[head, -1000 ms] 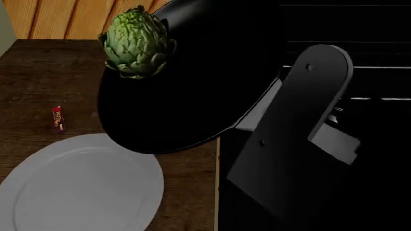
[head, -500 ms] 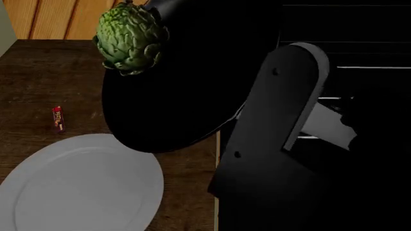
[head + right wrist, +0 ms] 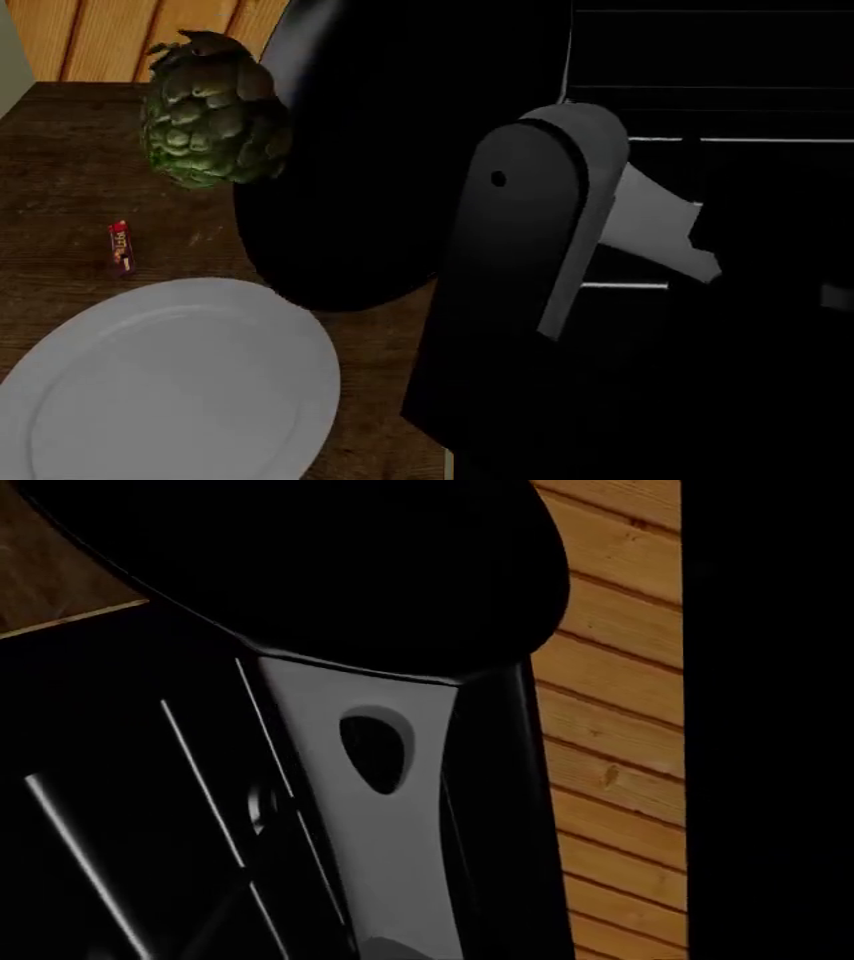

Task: Pick up the pan and dump the vegetables in it onto the plate. Then return the pan to the stove.

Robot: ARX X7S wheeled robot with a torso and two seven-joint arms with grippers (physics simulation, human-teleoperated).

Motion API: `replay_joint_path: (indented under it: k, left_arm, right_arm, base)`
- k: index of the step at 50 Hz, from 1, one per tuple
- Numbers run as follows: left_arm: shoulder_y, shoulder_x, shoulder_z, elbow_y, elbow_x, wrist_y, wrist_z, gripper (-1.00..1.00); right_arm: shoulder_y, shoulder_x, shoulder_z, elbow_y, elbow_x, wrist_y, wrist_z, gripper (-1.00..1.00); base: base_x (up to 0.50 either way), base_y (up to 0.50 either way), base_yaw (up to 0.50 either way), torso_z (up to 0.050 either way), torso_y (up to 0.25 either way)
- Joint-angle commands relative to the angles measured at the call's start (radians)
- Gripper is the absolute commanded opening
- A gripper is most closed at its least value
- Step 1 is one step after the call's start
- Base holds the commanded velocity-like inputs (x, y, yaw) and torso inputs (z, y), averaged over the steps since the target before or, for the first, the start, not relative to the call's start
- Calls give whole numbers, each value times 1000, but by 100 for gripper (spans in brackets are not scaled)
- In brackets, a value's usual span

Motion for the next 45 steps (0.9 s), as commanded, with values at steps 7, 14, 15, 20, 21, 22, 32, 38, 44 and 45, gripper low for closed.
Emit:
replay_joint_path:
  k: [7, 14, 15, 20, 21, 22, 32, 38, 44, 45]
  left_arm:
    - [-6, 6, 10, 10, -13, 12, -2, 100]
    - [12, -8, -3, 13, -7, 15, 4, 100]
    - [17, -8, -4, 15, -4, 16, 5, 100]
    - [10, 1, 9, 14, 0, 13, 0, 100]
    - [10, 0, 8, 13, -1, 14, 0, 100]
    - [11, -1, 8, 13, 0, 14, 1, 100]
    - [30, -2, 10, 20, 13, 15, 2, 100]
    - [52, -13, -3, 28, 18, 22, 9, 100]
    - [63, -14, -8, 29, 27, 23, 17, 100]
    - [65, -13, -9, 29, 28, 24, 19, 100]
  right_arm:
    - [50, -4, -37, 42, -272, 59, -1, -100]
    - [50, 67, 171, 72, -351, 59, -242, -100]
    - [50, 86, 204, 72, -424, 59, -349, -100]
    - [37, 142, 367, 98, -519, 30, -581, -100]
    - [32, 148, 381, 100, -557, 40, -589, -100]
    - [4, 163, 416, 104, -549, 5, -624, -100]
    - [-81, 236, 475, 104, -604, -66, -688, -100]
    - [-70, 227, 468, 106, -588, -60, -672, -100]
    - [-62, 221, 463, 106, -572, -57, -659, -100]
    - [-61, 222, 463, 107, -568, -57, -656, -100]
  base:
    - [0, 0, 0, 1, 3]
    - [0, 0, 0, 0, 3]
    - [0, 0, 0, 0, 10]
    - [0, 0, 0, 2, 2]
    - [0, 0, 0, 0, 0]
    - [0, 0, 0, 0, 0]
    - [-62, -216, 0, 0, 3]
    - [-199, -500, 0, 2, 2]
    - [-199, -500, 0, 0, 2]
    - [-199, -500, 0, 0, 0]
